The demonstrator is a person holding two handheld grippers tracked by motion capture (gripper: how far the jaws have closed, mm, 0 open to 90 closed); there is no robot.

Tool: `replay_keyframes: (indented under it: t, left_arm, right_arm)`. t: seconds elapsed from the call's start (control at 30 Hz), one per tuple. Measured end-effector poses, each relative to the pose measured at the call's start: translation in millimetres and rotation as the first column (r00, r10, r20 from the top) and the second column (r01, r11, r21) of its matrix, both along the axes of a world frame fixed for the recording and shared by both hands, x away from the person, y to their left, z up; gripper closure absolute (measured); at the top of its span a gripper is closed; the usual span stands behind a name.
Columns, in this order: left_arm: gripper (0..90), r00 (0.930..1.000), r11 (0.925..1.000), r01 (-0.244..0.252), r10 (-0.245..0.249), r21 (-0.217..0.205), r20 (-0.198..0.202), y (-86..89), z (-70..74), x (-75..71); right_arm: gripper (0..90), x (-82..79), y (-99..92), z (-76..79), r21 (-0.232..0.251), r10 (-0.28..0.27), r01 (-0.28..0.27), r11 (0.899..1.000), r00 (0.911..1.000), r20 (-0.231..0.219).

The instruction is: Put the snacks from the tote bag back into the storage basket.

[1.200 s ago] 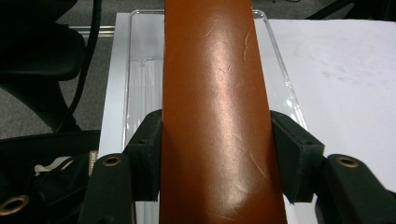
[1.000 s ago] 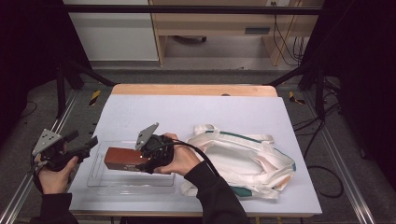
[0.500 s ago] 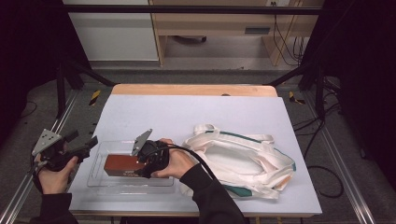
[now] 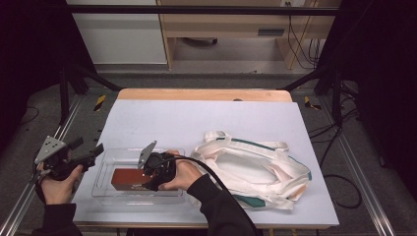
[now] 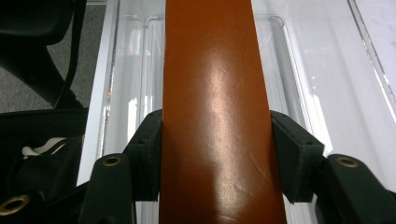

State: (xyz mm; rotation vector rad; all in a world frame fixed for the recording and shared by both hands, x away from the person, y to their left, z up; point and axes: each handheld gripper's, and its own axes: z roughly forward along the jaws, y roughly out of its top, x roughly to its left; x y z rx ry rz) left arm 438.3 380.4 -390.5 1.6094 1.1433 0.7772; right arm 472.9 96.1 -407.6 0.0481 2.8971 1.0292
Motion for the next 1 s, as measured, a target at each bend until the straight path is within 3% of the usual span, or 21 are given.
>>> replay_keyframes:
  t: [0.43, 0.57, 0.63, 1.0]
  left_arm:
    - [18.5, 1.0000, 1.0000, 0.004, -0.004, 0.003, -0.001, -1.4, -0.4, 0.4]
    - [18.5, 1.0000, 1.0000, 0.004, -0.004, 0.004, -0.002, -1.5, -0.5, 0.6]
    - [18.5, 1.0000, 1.0000, 0.004, -0.004, 0.005, -0.003, -1.8, -0.7, 0.7]
    - [18.5, 1.0000, 1.0000, 0.006, -0.006, 0.005, -0.003, -1.9, -0.8, 0.8]
  right_arm:
    - [43.4, 0.8, 0.6, -13.7, -0.048, 0.002, -0.003, 0.999, 0.9998, -0.019]
    - [43.3, 1.6, -2.7, -18.6, -0.030, -0.002, 0.001, 1.000, 0.9997, -0.024]
    - [43.2, 1.9, -3.0, -20.3, -0.050, 0.000, -0.002, 0.999, 0.9997, -0.025]
    - [42.7, 1.9, -2.9, -22.4, -0.073, -0.004, 0.001, 0.997, 0.9990, -0.043]
